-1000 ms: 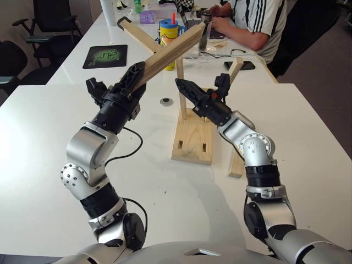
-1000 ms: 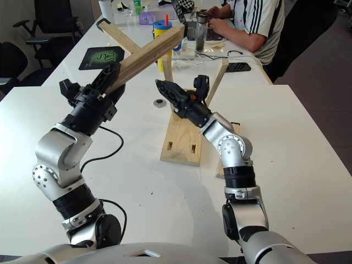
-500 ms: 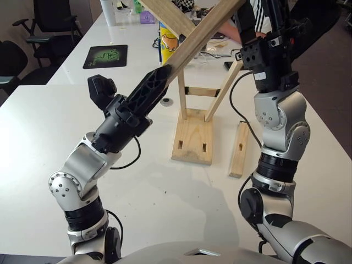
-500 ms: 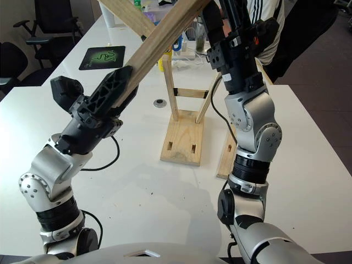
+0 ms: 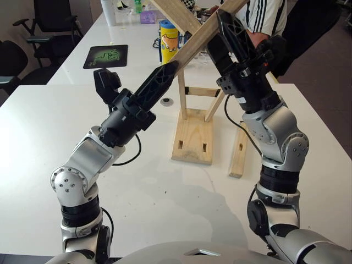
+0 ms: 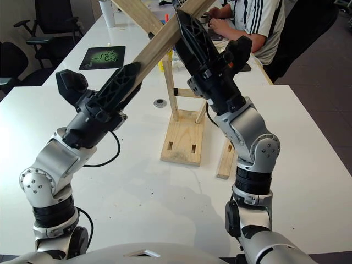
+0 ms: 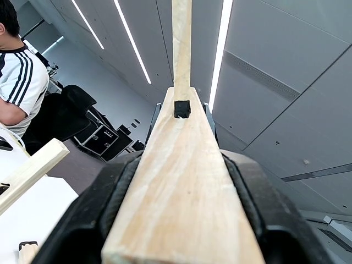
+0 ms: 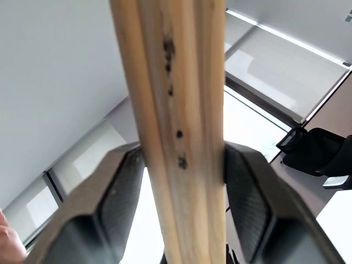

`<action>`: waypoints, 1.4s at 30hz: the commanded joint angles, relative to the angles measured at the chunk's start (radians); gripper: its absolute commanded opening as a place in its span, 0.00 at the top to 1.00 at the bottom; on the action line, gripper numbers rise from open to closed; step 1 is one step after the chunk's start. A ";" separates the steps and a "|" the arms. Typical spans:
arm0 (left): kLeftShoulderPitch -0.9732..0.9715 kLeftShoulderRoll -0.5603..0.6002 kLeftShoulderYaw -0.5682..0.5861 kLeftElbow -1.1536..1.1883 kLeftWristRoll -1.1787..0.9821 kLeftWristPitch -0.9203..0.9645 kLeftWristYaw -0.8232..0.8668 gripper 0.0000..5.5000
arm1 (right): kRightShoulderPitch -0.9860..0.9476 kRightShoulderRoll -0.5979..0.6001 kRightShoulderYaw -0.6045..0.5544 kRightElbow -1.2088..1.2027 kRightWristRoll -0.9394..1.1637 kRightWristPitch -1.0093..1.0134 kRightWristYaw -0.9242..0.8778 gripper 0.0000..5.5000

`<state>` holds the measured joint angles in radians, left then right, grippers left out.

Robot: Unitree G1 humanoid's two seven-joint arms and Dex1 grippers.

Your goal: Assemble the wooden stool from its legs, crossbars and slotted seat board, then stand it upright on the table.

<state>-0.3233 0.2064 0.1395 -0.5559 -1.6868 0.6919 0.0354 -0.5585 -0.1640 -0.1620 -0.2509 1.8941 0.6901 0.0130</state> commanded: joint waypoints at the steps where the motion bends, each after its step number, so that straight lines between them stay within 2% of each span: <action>1: -0.014 0.013 -0.048 0.028 0.058 -0.008 0.018 0.63 | -0.018 0.005 0.042 -0.049 0.024 0.031 0.032 0.57; 13: -0.068 -0.007 -0.090 0.074 0.132 -0.058 0.019 0.63 | 0.026 -0.027 0.080 -0.044 -0.064 0.050 0.065 0.57; 22: -0.038 -0.042 -0.032 0.038 0.143 -0.133 0.102 0.63 | -0.023 -0.056 0.091 0.022 -0.085 0.106 0.124 0.57; 31: 0.000 -0.036 -0.080 0.012 0.167 -0.111 0.069 0.63 | -0.061 -0.033 0.087 0.065 -0.075 0.114 0.138 0.57; 42: -0.050 0.002 -0.093 0.074 0.167 -0.074 0.024 0.63 | -0.050 -0.035 0.045 0.028 -0.065 0.088 0.109 0.57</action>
<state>-0.3851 0.1866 0.0532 -0.5105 -1.5400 0.5932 0.0409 -0.5818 -0.2099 -0.1054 -0.1840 1.7948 0.7834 0.1116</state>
